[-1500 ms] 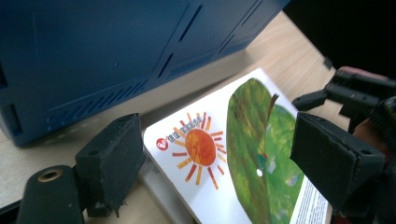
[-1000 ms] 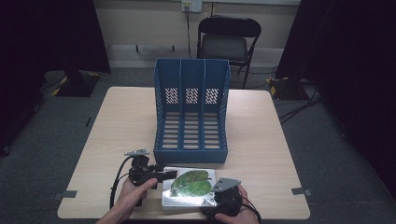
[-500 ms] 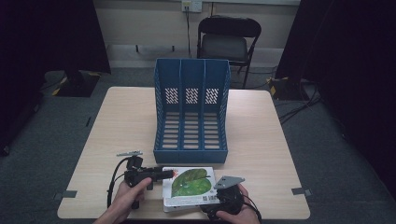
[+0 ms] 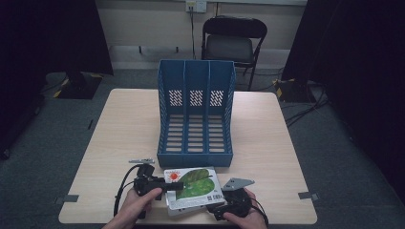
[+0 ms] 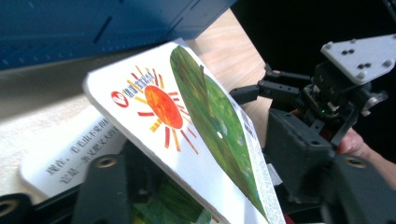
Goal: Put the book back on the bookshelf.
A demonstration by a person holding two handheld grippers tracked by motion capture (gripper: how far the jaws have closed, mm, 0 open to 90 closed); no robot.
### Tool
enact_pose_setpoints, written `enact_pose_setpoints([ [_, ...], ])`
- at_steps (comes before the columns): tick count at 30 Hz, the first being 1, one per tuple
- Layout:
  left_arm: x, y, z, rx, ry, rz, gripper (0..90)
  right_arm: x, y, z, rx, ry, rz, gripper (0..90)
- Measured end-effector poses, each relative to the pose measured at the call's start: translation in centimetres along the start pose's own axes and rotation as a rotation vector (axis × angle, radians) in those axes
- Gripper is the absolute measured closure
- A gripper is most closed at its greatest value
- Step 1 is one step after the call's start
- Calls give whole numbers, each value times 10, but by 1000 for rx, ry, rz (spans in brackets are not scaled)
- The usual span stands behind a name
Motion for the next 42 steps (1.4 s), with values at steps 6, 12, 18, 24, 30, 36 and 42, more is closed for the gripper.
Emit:
enact_pose_setpoints([
  [6, 8, 6, -2, -25, 50, 17, 487, 2, 9, 1, -37, 4, 17, 212],
  [12, 11, 9, -5, -23, 89, 31, 519, 8, 18, 5, -86, 13, 44, 205],
  [18, 10, 10, -3, -18, 93, 2, 588, 9, 22, 7, -113, 20, 55, 215],
  [24, 8, 7, -3, -19, 107, -21, 716, 8, 23, 9, -110, 13, 95, 208],
  [30, 7, 1, -4, 56, 99, 2, 723, 0, 22, 14, -99, -31, 115, 190],
  [36, 5, -9, -2, 196, 98, 43, 723, -5, 14, 17, -80, -57, 108, 242],
  [42, 4, -18, -3, 283, 83, 67, 725, -6, 9, 19, -67, -69, 90, 226],
])
Point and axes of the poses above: each handheld gripper's, and its own axes: x roughly forward along the jaws, z roughly out of its top, y roughly to its left, the point moved 9 cm from there along x, roughly forward along the jaws, and after that the axes turned 8 degrees about y, right-handed, at the moved point
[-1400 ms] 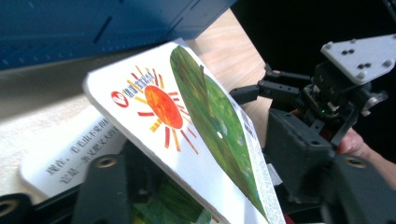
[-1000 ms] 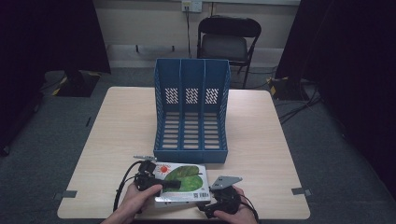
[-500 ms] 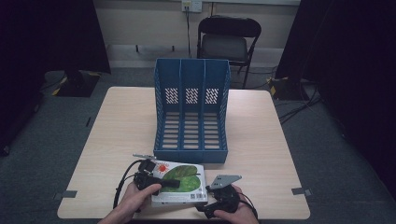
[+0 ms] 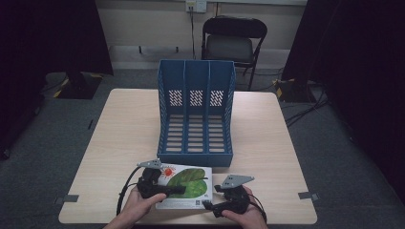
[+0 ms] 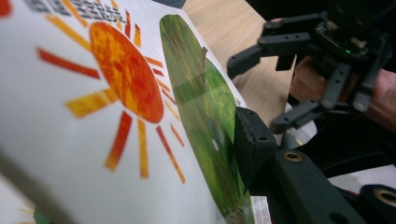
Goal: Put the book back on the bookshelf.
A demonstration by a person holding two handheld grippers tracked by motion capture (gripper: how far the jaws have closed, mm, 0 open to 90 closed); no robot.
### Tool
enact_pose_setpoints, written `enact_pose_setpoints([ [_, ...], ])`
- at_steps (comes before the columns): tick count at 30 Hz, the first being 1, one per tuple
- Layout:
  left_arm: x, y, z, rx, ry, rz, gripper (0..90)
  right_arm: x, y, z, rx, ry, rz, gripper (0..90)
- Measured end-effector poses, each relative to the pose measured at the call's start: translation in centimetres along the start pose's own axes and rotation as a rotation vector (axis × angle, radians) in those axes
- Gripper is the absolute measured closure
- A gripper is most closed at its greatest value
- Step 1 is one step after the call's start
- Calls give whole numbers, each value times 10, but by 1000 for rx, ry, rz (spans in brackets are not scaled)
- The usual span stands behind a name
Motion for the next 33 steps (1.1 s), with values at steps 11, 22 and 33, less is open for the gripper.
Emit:
enact_pose_setpoints([
  [11, -3, -25, 3, 220, -3, 32, 745, -8, -12, 9, 45, -66, 40, 315],
  [22, -3, -29, 3, 290, 0, 39, 755, -10, -14, 16, 45, -97, 113, 344],
  [33, -9, -17, 3, 301, -27, 63, 792, -35, -10, 21, 2, -171, 104, 515],
])
Point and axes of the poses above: each handheld gripper's, and its own axes: x roughly forward along the jaws, z roughly out of its top, y roughly to its left, the point moved 9 cm from there along x, roughly forward along the jaws, and after that the axes turned 8 degrees about y, right-handed, at the moved point
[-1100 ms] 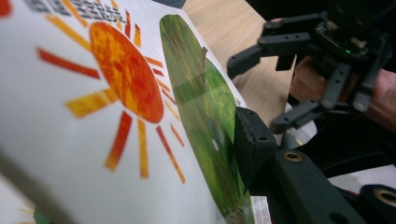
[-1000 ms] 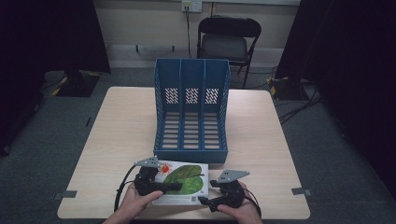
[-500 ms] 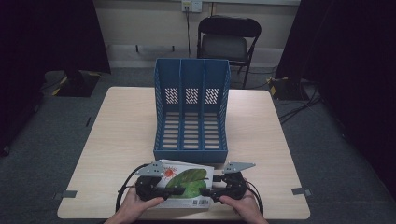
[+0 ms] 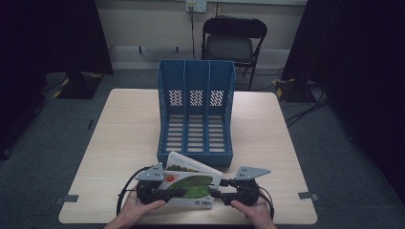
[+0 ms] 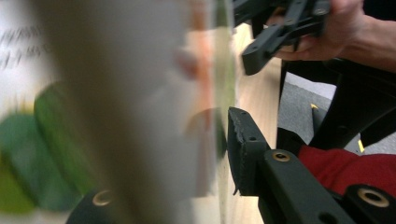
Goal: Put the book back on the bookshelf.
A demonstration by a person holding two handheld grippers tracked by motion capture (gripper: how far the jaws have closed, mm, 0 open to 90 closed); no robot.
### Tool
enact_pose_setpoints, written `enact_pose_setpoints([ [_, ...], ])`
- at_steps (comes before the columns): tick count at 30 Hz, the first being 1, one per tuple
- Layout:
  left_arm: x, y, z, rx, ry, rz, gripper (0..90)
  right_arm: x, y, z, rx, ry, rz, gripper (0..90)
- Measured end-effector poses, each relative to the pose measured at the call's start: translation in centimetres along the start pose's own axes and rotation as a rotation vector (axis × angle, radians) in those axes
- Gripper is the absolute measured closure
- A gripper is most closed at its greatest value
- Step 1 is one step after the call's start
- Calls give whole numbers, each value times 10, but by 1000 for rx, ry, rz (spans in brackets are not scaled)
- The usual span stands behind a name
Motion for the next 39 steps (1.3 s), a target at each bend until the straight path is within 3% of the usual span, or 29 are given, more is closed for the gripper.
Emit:
enact_pose_setpoints([
  [10, -1, 4, -4, -24, -9, -45, 737, -3, 6, -1, -62, 18, 16, 593],
  [14, -2, 3, -4, -13, -14, -48, 750, 0, 4, 0, -48, 10, 36, 598],
  [17, -1, 4, -3, -7, -13, -52, 758, 3, 4, 0, -44, 10, 45, 533],
  [18, 0, 3, 0, -20, -40, -65, 762, 5, 5, 1, -44, 13, 41, 503],
  [20, 0, 5, 0, -23, -33, -57, 759, 8, 4, 1, -55, 26, 7, 563],
  [23, -1, 7, -1, -22, -25, -39, 712, 4, 3, 0, -54, 24, 29, 618],
  [27, -2, 12, -2, -39, -13, -17, 580, 2, 9, 0, -99, 37, 5, 646],
  [30, -6, 15, -3, -17, 2, 27, 551, -2, 13, 2, -130, 28, -6, 682],
  [32, -10, 18, -2, -32, -19, 37, 519, -3, 16, 3, -171, 35, -22, 692],
  [36, -21, 29, -4, -62, -31, 84, 444, -4, 18, 3, -178, 37, -14, 725],
  [39, -31, 36, -6, -92, -59, 99, 482, -7, 19, 1, -181, 38, -9, 731],
])
Point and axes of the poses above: each handheld gripper's, and its own axes: x roughly forward along the jaws, z roughly out of its top, y roughly to its left, the point moved 9 cm from there along x, roughly forward along the jaws, and after that the axes turned 8 degrees about y, right-handed, at the moved point
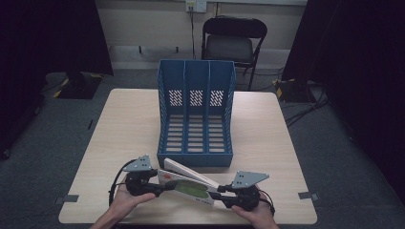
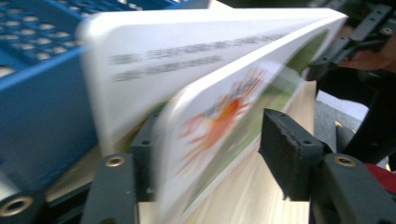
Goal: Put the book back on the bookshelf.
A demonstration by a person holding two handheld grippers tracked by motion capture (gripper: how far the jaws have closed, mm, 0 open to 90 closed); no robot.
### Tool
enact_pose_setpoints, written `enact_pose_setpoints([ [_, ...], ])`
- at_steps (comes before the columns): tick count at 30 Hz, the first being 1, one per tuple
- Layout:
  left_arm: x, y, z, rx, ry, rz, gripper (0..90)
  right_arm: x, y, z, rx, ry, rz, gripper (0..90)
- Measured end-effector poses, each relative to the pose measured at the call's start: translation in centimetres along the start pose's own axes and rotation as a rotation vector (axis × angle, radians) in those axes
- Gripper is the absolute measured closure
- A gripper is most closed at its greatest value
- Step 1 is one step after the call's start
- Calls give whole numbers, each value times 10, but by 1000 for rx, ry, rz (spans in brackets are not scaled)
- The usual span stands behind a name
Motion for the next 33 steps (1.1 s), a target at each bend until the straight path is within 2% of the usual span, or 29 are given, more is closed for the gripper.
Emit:
enact_pose_setpoints([
  [3, 0, 3, -2, -2, 9, 7, 514, 0, 3, 0, -4, -1, -4, 727],
  [5, 2, 2, -2, 0, 12, 19, 489, 2, 5, 1, -1, -4, 0, 719],
  [11, 2, 2, -1, -4, 12, 17, 472, 16, 6, 5, 18, -17, 2, 676],
  [15, 3, 3, -1, -1, 20, 20, 458, 32, 7, 4, 15, 25, -4, 675],
  [17, 2, 2, 1, -17, 0, 16, 456, 29, 5, 4, 4, 26, -8, 694],
  [20, 0, 6, -1, -20, 9, 32, 406, 26, 4, 2, -4, 28, -15, 714],
  [23, -1, 8, -1, -28, 9, 38, 373, 23, 2, 0, 15, 21, -18, 722],
  [24, -2, 11, -3, -33, 19, 59, 362, 23, 3, -1, 8, 19, -15, 727],
  [26, 0, 14, -4, -57, 25, 64, 331, 23, 7, -2, -5, 21, -16, 723],
  [29, 6, 15, -6, -51, 50, 50, 328, 24, 11, -2, -17, 24, -24, 722],
  [30, 8, 13, -5, -46, 48, 31, 347, 24, 11, -2, -14, 27, -21, 723],
  [33, 15, 11, -6, -24, 62, 42, 364, 24, 9, -1, -5, 25, -16, 720],
])
Point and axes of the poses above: each handheld gripper's, and its own axes: x roughly forward along the jaws, z roughly out of its top, y roughly to its left, the point moved 9 cm from there along x, roughly forward along the jaws, and after that the axes turned 8 degrees about y, right-handed, at the moved point
